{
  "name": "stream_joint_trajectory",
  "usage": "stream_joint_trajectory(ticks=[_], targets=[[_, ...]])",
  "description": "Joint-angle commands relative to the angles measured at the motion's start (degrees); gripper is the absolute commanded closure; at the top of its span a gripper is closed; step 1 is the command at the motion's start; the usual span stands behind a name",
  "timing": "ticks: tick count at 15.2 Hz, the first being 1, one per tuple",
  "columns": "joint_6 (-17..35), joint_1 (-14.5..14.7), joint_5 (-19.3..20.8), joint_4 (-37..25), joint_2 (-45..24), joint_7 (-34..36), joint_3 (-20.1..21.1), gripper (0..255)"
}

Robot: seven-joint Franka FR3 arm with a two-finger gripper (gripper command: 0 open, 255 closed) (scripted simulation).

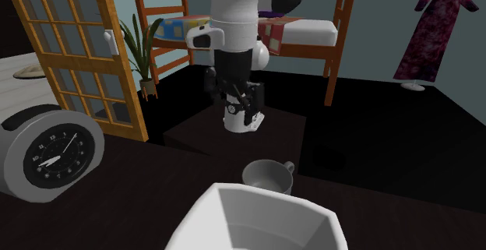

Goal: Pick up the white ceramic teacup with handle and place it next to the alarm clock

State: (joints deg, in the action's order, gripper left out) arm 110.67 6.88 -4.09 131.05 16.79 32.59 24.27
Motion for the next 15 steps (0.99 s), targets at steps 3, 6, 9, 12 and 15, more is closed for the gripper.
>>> stream_joint_trajectory(ticks=[3, 6, 9, 12, 15], targets=[[2.9, 0.6, 2.1, -4.8, -8.3, 5.5, 3.6, 0], [4.4, 1.5, 4.6, -8.9, -14.8, 9.9, 5.8, 0], [5.3, 3.0, 7.9, -13.7, -21.6, 14.3, 7.3, 0], [5.6, 5.4, 11.4, -19.2, -28.5, 18.5, 7.9, 0], [6.1, 7.2, 13.6, -22.3, -32.8, 20.9, 7.8, 0]])
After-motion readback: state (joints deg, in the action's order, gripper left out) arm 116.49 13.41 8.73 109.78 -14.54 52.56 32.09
